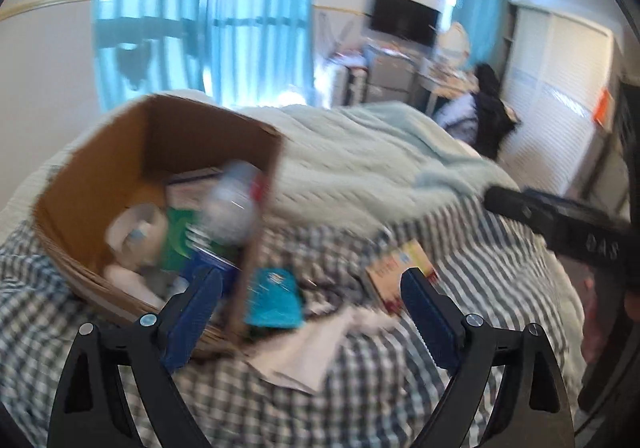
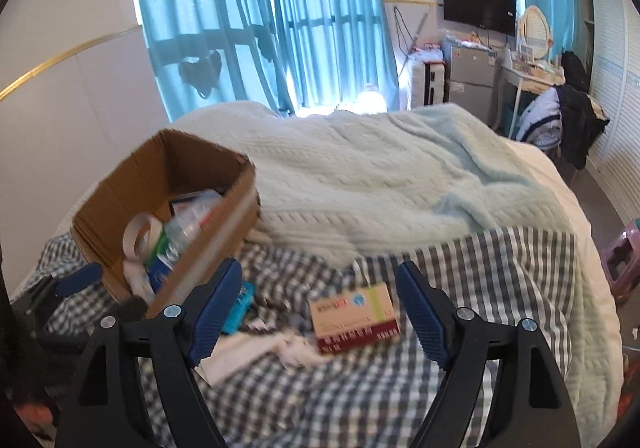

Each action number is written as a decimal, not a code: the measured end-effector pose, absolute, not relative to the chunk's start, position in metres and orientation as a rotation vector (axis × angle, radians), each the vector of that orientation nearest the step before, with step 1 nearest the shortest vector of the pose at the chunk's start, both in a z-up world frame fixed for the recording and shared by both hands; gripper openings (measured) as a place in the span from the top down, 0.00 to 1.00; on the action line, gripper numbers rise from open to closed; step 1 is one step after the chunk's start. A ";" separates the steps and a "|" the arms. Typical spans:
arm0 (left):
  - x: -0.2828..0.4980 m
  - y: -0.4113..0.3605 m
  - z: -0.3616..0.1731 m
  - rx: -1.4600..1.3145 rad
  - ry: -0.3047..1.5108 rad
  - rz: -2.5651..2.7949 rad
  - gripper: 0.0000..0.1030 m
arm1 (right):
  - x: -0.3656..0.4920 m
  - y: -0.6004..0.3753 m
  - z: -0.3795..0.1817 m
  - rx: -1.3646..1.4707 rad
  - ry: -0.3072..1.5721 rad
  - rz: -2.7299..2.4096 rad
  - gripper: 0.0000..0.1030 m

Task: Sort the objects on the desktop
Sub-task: 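Move both tools back to the remaining items on the sheet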

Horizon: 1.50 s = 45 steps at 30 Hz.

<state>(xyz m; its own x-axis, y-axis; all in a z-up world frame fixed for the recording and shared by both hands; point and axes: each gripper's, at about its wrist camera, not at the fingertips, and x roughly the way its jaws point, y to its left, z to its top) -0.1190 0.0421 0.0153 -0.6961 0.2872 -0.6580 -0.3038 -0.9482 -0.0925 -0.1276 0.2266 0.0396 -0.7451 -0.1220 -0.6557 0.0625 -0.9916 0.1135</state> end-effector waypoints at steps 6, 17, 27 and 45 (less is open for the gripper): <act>-0.115 0.073 -0.049 -1.179 0.093 2.493 0.09 | -0.127 0.252 -0.005 1.178 -0.179 -2.823 0.19; -0.138 0.083 -0.127 -1.443 0.199 2.412 0.09 | -0.147 0.259 -0.090 1.334 -0.329 -2.673 0.19; -0.171 0.062 -0.135 -1.479 0.186 2.482 0.18 | -0.142 0.262 -0.096 1.356 -0.371 -2.653 0.19; -0.141 0.047 -0.116 -1.417 0.152 2.408 0.88 | -0.125 0.226 -0.101 1.412 -0.171 -2.635 0.19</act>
